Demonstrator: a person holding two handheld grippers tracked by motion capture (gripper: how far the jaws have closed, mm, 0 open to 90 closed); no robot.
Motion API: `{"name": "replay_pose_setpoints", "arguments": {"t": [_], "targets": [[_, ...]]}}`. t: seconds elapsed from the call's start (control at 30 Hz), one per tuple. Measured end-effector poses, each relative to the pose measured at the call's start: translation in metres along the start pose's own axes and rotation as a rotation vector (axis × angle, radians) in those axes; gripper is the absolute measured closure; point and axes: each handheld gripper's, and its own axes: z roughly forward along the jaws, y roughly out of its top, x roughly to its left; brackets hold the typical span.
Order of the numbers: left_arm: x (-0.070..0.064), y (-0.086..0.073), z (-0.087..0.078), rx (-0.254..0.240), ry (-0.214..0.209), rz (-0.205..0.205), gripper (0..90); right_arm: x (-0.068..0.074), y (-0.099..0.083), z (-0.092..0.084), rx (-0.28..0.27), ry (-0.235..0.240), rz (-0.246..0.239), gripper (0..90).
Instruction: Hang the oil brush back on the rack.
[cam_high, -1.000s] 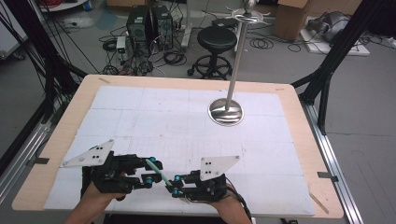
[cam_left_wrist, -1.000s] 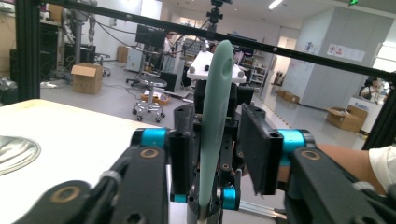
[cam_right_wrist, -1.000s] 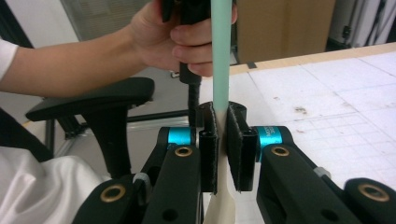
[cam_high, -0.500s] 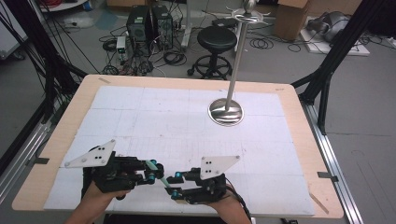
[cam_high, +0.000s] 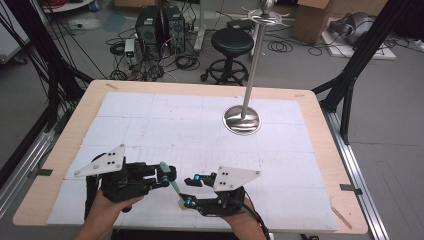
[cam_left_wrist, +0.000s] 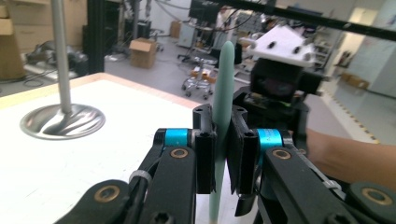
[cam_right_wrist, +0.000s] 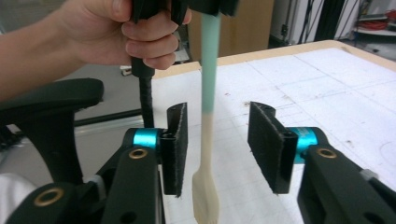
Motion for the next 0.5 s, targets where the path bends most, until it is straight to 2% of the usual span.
{"name": "replay_pose_setpoints", "arguments": {"t": [0.1, 0.3, 0.5], "targets": [[-0.0004, 0.0013, 0.0023, 0.011, -0.005, -0.011, 82.3, 0.0007, 0.0028, 0.0043, 0.012, 0.009, -0.012, 63.3], [-0.0004, 0.0023, 0.0053, 0.026, -0.065, -0.015, 82.4, -0.0034, 0.0022, 0.0066, -0.001, 0.084, 0.007, 72.1], [0.0002, 0.0021, 0.0067, 0.025, -0.087, -0.016, 82.3, -0.0078, -0.0006, 0.0055, -0.023, 0.142, 0.027, 82.5]]}}
